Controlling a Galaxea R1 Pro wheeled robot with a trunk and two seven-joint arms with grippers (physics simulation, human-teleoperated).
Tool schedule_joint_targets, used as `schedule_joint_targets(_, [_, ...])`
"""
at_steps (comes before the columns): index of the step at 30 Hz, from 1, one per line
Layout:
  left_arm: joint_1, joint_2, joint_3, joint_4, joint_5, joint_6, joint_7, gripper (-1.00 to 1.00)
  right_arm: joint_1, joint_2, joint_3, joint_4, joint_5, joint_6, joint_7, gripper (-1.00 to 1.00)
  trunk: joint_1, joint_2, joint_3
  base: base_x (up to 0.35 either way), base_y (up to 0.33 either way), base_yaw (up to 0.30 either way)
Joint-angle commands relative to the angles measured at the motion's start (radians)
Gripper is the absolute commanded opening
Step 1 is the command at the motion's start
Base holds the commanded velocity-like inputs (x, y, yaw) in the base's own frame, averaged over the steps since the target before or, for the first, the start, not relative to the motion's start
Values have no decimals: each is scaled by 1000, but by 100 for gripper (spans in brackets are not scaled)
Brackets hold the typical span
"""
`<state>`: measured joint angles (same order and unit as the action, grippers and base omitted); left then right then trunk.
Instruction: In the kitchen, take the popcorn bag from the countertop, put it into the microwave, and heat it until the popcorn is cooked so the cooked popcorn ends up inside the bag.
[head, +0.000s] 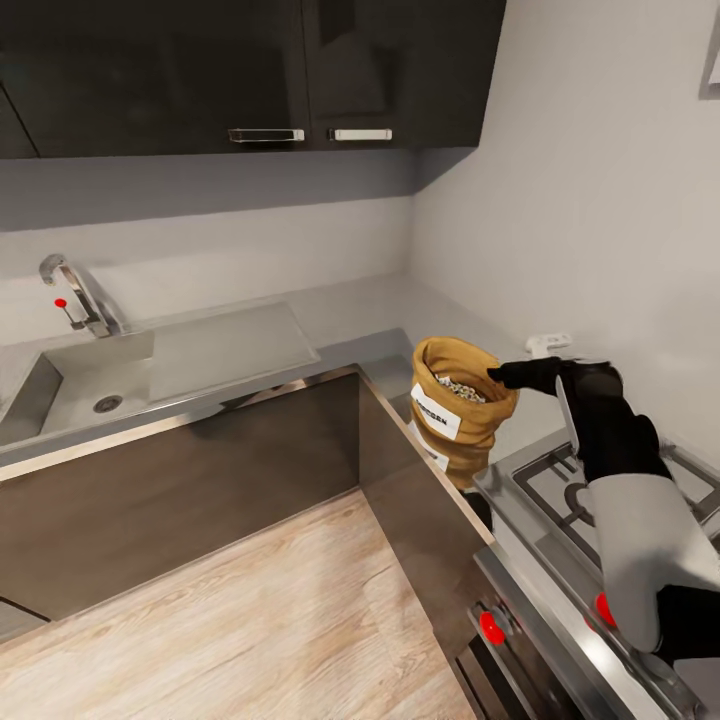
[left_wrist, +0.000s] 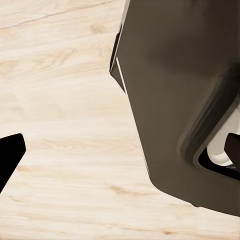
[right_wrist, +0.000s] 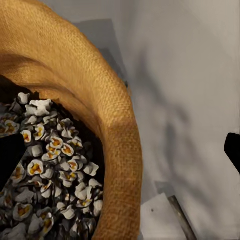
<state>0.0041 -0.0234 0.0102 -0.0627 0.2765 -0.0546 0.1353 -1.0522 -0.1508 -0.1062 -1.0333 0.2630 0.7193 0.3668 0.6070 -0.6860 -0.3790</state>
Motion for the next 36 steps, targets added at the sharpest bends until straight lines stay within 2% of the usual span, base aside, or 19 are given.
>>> schedule_joint_targets(1, [0, -1, 1, -2, 4, -2, 3, 100, 0, 0, -2, 18, 10, -3, 9, 100, 0, -1, -1, 0, 0, 0])
schedule_joint_targets(4, [0, -1, 1, -2, 4, -2, 3, 100, 0, 0, -4, 53, 10, -36, 9, 100, 0, -1, -1, 0, 0, 0])
schedule_joint_targets(5, [0, -1, 1, -2, 4, -2, 3, 100, 0, 0, -8, 81, 10, -75, 8, 100, 0, -1, -1, 0, 0, 0])
schedule_joint_targets(8, [0, 0, 1, -2, 4, -2, 3, 100, 0, -1, -11, 103, 10, -94, 4, 100, 0, -1, -1, 0, 0, 0])
schedule_joint_targets(16, [0, 0, 1, -2, 4, -2, 3, 100, 0, -1, -43, 111, 9, -98, 3, 100, 0, -1, -1, 0, 0, 0])
schedule_joint_targets(21, [0, 0, 1, -2, 4, -2, 3, 100, 0, -1, -52, 154, 10, -99, 4, 100, 0, -1, -1, 0, 0, 0])
schedule_joint_targets(36, [0, -1, 1, -2, 4, -2, 3, 100, 0, 0, -55, 208, 8, -99, 10, 100, 0, -1, -1, 0, 0, 0])
